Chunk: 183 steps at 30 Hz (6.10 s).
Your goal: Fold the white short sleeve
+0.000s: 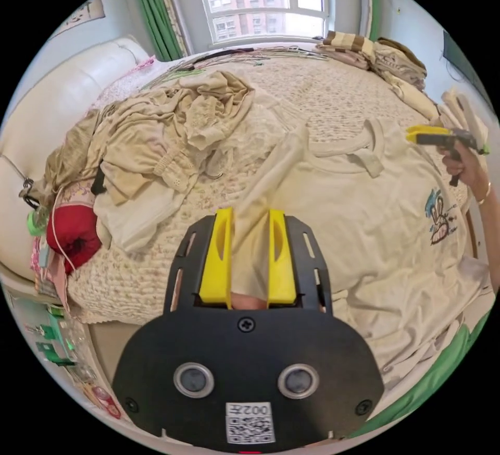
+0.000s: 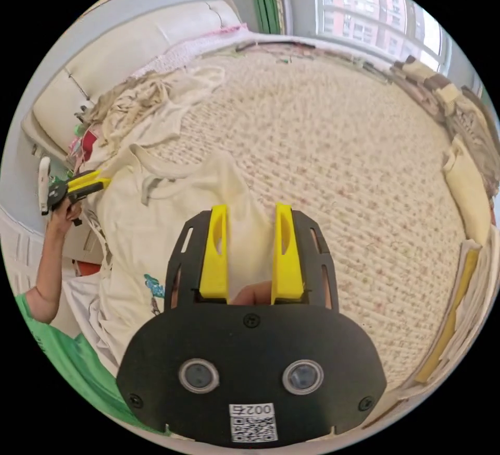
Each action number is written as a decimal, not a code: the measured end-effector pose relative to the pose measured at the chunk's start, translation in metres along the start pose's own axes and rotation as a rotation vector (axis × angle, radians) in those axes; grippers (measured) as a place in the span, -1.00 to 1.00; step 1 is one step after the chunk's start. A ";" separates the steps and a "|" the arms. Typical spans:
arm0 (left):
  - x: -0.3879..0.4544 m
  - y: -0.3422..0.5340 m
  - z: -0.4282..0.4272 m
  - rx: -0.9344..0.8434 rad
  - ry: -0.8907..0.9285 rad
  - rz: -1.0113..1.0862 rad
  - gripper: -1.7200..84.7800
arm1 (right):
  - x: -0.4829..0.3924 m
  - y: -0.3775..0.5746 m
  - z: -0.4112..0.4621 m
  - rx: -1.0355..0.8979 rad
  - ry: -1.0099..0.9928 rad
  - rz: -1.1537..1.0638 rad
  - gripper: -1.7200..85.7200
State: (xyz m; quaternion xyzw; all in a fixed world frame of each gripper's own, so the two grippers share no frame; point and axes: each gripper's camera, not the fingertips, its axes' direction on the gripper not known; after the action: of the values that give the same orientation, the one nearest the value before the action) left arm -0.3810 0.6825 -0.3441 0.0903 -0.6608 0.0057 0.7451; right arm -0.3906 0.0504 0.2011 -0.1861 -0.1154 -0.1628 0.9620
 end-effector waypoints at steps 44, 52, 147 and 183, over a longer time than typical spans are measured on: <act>-0.009 0.167 -0.055 0.096 0.155 -0.272 -0.98 | -0.167 0.230 -0.109 0.219 0.351 -0.178 -0.97; -0.006 0.167 -0.139 0.468 0.222 -0.244 -0.98 | -0.021 0.325 -0.281 0.795 0.090 0.453 -0.98; 0.346 0.231 -0.660 1.279 -0.334 0.465 -0.98 | -0.201 0.444 -0.544 1.402 1.056 -0.197 -0.98; 0.093 -0.007 0.000 0.174 0.399 -0.038 -0.95 | 0.132 0.265 -0.069 0.465 0.578 0.134 -0.76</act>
State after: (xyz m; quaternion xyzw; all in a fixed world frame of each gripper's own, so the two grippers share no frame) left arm -0.3687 0.6650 -0.2533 0.1637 -0.4954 0.0662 0.8505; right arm -0.1632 0.2202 0.0915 0.0839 0.1394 -0.1147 0.9800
